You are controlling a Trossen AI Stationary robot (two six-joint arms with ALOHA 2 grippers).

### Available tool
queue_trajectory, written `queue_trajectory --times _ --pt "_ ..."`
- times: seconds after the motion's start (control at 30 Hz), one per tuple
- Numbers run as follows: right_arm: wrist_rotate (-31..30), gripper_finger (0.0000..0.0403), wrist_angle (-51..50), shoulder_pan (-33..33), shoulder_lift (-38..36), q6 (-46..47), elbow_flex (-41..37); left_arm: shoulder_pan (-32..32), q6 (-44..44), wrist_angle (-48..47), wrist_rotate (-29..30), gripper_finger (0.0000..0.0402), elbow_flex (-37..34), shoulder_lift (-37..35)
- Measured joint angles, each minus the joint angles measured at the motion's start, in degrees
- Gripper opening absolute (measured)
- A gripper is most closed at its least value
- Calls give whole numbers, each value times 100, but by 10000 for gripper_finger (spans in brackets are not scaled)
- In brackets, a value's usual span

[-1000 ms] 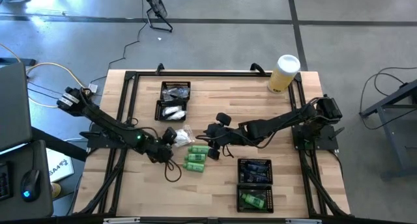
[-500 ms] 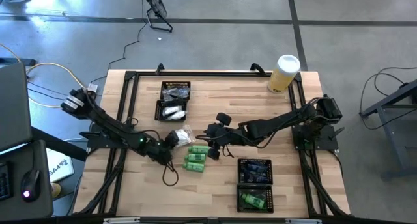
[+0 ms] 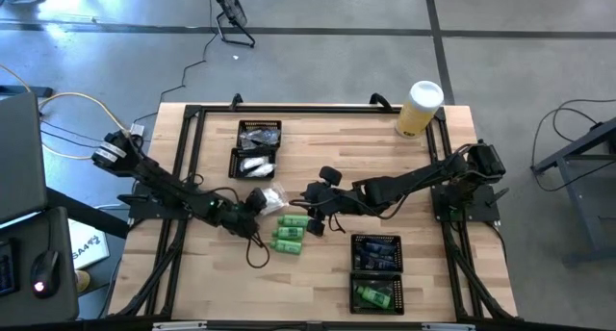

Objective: Pick & Place Travel size toiletries
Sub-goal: Put the white cotton pack into the middle top black basket

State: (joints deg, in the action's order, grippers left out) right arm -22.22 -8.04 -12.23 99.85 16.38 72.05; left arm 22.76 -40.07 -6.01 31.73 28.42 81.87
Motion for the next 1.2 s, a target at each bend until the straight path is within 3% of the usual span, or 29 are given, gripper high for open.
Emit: queue_trajectory --times 0.17,0.5,0.97,1.2 --pt "-11 128 0 0 0 4 0 -113 0 211 -78 147 -49 6" --pt "-11 128 0 0 0 4 0 -116 22 267 -90 13 -58 15" --pt "-9 128 0 2 0 -10 0 -103 302 519 -110 5 153 -118" --pt "-8 128 -31 -2 0 -142 0 -103 286 -150 177 2 534 -716"
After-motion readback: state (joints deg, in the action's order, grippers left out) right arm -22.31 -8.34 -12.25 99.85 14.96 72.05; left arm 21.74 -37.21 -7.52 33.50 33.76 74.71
